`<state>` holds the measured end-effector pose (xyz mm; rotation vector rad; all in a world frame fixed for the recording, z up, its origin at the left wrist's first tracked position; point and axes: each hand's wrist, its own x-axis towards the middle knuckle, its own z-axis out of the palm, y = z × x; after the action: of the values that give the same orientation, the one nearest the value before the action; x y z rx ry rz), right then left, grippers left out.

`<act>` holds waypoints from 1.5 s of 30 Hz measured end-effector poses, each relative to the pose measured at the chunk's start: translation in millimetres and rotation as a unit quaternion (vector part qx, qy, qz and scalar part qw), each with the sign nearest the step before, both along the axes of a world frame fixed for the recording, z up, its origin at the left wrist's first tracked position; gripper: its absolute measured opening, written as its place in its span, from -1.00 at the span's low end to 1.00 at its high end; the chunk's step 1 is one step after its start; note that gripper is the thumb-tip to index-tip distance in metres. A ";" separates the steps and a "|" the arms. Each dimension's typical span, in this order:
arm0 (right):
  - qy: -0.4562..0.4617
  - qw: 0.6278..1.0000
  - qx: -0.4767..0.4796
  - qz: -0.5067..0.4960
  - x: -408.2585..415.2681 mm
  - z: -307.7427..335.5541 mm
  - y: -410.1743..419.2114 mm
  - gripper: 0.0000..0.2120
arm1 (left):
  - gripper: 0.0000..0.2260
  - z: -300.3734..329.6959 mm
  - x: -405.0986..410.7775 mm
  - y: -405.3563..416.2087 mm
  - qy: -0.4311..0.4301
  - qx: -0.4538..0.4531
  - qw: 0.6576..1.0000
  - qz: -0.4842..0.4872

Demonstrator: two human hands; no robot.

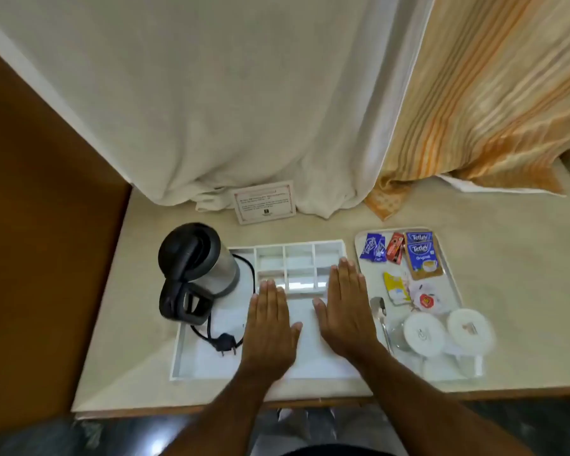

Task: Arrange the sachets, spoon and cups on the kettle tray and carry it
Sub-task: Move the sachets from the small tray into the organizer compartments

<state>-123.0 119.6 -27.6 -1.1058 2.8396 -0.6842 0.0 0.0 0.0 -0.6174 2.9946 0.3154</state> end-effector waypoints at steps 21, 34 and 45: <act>-0.127 0.924 -0.009 -0.361 -95.6 46.5 -17.9 -0.67 | -0.35 -32.1 25.0 16.3 -0.149 0.029 0.988 0.016; -0.292 0.887 -0.131 -0.334 -154.0 69.9 -22.2 -0.88 | -0.37 -39.2 18.7 12.7 -0.094 0.056 0.994 -0.013; -0.247 0.923 0.156 -0.251 -164.5 56.5 -28.4 -0.83 | -0.38 -45.3 28.5 4.6 -0.071 0.043 0.997 0.005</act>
<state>-287.5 91.2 28.9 -0.1176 2.6359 -0.4128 28.5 4.6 -45.3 -0.6180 2.8270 0.3829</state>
